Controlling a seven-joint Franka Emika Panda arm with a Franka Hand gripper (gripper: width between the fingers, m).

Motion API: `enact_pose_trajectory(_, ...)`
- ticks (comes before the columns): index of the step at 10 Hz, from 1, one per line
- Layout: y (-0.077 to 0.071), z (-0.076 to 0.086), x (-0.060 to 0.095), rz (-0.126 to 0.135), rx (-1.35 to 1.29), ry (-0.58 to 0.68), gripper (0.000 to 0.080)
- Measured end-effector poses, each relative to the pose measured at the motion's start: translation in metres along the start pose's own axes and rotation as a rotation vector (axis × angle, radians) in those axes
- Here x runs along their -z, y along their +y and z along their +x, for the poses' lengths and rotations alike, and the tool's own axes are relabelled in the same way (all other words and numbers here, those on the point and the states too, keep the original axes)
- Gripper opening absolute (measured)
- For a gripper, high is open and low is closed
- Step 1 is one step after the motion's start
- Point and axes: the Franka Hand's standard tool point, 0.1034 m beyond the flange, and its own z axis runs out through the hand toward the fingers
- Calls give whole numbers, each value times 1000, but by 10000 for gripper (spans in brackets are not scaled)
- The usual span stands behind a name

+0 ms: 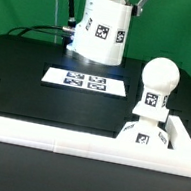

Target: Assemble lamp

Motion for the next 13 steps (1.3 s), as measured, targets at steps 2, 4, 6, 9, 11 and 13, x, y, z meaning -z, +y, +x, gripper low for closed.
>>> enact_pose_trajectory(2,-19,2,8,11,16,-5,45)
enact_pose_trajectory(4,-36,10,21,13,35,-1,45)
enact_pose_trajectory(6,-51,19,34,15,55,9,45)
enact_pose_trajectory(9,-68,32,47,15,46,14,45)
enact_pose_trajectory(11,-68,33,46,14,42,14,45)
enact_pose_trajectory(13,-68,33,45,13,41,13,45)
